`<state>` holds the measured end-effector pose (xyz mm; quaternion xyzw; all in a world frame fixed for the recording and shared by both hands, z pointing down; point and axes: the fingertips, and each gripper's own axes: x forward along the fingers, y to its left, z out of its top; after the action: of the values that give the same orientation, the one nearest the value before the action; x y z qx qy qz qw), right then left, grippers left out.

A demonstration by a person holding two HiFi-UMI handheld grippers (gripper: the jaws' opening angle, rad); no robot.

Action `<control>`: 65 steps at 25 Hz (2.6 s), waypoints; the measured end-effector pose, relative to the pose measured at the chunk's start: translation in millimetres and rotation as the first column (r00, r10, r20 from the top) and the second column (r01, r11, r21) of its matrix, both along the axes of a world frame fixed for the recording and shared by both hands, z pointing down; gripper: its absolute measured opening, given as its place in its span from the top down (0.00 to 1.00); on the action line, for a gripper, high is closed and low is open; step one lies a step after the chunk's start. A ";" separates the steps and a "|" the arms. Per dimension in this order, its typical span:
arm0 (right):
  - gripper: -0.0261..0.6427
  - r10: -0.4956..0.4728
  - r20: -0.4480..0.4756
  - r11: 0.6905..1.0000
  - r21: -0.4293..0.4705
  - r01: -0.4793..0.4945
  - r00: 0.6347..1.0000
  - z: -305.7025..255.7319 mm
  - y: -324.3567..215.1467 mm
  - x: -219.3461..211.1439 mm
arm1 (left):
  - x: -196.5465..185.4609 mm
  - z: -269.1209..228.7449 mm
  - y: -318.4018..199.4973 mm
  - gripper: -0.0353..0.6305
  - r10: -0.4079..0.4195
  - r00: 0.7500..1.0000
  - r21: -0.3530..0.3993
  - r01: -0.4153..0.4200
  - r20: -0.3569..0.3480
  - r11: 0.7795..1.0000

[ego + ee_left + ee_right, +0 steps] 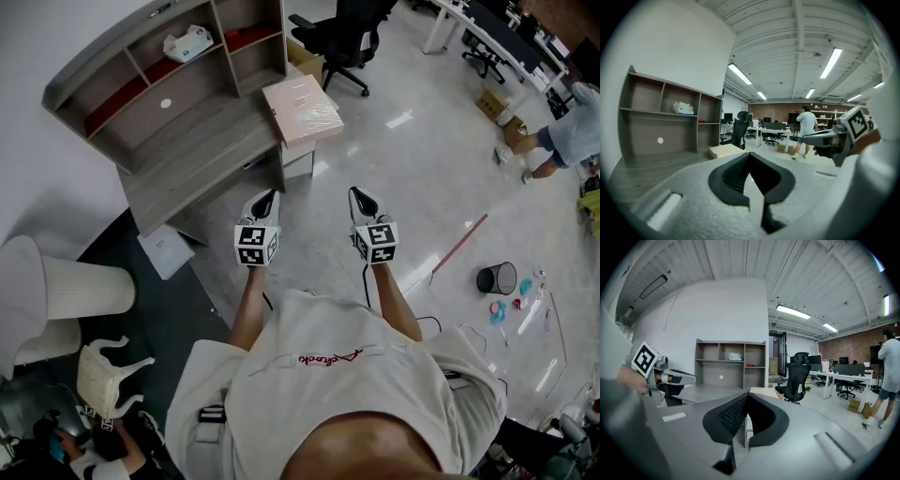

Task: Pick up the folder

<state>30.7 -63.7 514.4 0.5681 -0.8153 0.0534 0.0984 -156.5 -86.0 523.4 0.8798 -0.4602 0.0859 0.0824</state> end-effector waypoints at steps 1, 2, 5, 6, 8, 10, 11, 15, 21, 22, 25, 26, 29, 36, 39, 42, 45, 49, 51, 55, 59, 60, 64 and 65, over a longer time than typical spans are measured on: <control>0.95 0.002 -0.001 1.000 -0.003 -0.002 1.000 1.6 -2.9 -0.6 | -0.2 1.2 -3.3 0.95 0.003 1.000 0.000 -0.003 0.000 1.000; 0.95 0.003 -0.001 1.000 -0.005 -0.003 1.000 3.0 -5.8 -1.3 | -0.3 2.5 -6.6 0.95 0.007 1.000 -0.002 -0.007 0.000 1.000; 0.95 0.008 -0.002 1.000 -0.006 -0.008 1.000 4.6 -13.5 -1.5 | 1.2 4.9 -15.9 0.95 0.017 1.000 -0.005 -0.017 0.003 1.000; 0.95 0.009 -0.002 1.000 -0.005 -0.009 1.000 4.6 -15.4 -0.7 | 2.6 5.1 -18.5 0.95 0.022 1.000 -0.005 -0.022 0.004 1.000; 0.95 0.014 0.000 1.000 -0.004 -0.014 1.000 5.3 -19.2 2.2 | 6.4 4.9 -24.1 0.95 0.030 1.000 -0.003 -0.030 0.006 1.000; 0.95 0.021 0.002 1.000 -0.009 -0.021 1.000 8.3 -22.9 6.4 | 10.9 5.4 -30.0 0.95 0.036 0.999 -0.003 -0.036 0.005 0.999; 0.95 0.024 0.003 1.000 -0.013 -0.024 1.000 10.5 -24.6 8.6 | 13.0 6.4 -32.7 0.95 0.037 0.999 -0.005 -0.037 0.003 0.999; 0.95 0.029 0.009 0.999 -0.017 -0.029 1.000 15.8 -34.1 18.7 | 23.0 10.7 -44.9 0.95 0.041 0.999 -0.015 -0.041 0.002 0.999; 0.95 0.018 0.024 1.000 -0.023 -0.017 1.000 20.3 -65.1 37.7 | 44.2 13.9 -70.1 0.95 0.035 0.999 -0.021 -0.034 0.018 0.999; 0.95 0.014 0.026 1.000 -0.022 -0.013 1.000 19.6 -72.7 40.6 | 46.4 13.8 -76.1 0.95 0.029 0.999 -0.023 -0.028 0.019 0.999; 0.95 0.001 0.030 1.000 -0.020 0.000 1.000 14.1 -96.1 48.9 | 52.4 10.5 -95.3 0.95 0.011 1.000 -0.025 -0.011 0.023 1.000; 0.95 -0.004 0.031 1.000 -0.019 0.005 0.999 12.3 -104.1 51.6 | 54.3 8.9 -102.1 0.95 0.004 1.000 -0.024 -0.004 0.024 1.000; 0.95 -0.023 0.037 0.999 -0.023 0.024 0.999 10.2 -123.6 58.2 | 59.8 5.5 -119.4 0.95 -0.017 0.999 -0.023 0.018 0.027 1.000; 0.95 -0.074 0.042 0.996 -0.037 0.076 0.996 10.3 -160.7 69.5 | 72.0 1.6 -150.7 0.95 -0.064 0.997 -0.029 0.065 0.036 0.997; 0.95 -0.092 0.049 0.995 -0.037 0.094 0.995 9.3 -178.5 76.0 | 78.0 0.2 -164.3 0.95 -0.082 0.996 -0.031 0.083 0.041 0.996; 0.95 -0.112 0.058 0.992 -0.044 0.115 0.992 10.5 -193.8 81.4 | 83.6 -0.9 -177.0 0.95 -0.100 0.994 -0.033 0.102 0.048 0.994; 0.95 -0.130 0.061 0.990 -0.045 0.133 0.990 11.7 -209.8 87.0 | 89.9 -1.0 -190.6 0.95 -0.114 0.992 -0.032 0.116 0.053 0.993; 0.95 -0.151 0.059 0.987 -0.046 0.154 0.987 9.8 -228.4 95.0 | 99.5 1.0 -206.5 0.95 -0.131 0.990 -0.035 0.133 0.060 0.990; 0.95 -0.164 0.058 0.985 -0.052 0.167 0.985 12.2 -235.3 99.3 | 104.6 2.6 -213.0 0.95 -0.138 0.988 -0.037 0.141 0.063 0.989; 0.95 -0.180 0.060 0.981 -0.062 0.184 0.982 20.3 -248.6 109.9 | 116.2 6.9 -223.9 0.95 -0.144 0.987 -0.044 0.147 0.067 0.988; 0.95 -0.193 0.065 0.978 -0.068 0.197 0.979 26.0 -256.3 115.0 | 123.8 13.6 -228.7 0.95 -0.144 0.987 -0.058 0.149 0.076 0.987; 0.95 -0.195 0.065 0.977 -0.072 0.200 0.979 28.3 -258.2 115.7 | 124.9 15.5 -230.0 0.95 -0.144 0.986 -0.061 0.149 0.078 0.987; 0.95 -0.203 0.073 0.974 -0.089 0.209 0.976 35.3 -263.8 113.5 | 124.7 20.4 -234.2 0.95 -0.145 0.986 -0.071 0.151 0.086 0.986; 0.95 -0.207 0.075 0.973 -0.093 0.213 0.975 37.5 -264.0 112.5 | 123.8 21.6 -234.3 0.95 -0.146 0.985 -0.075 0.153 0.089 0.985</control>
<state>143.2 -327.6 551.9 0.4709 -0.8699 0.1022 0.1054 -32.7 -320.3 545.0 0.8344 -0.5241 0.1345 0.1051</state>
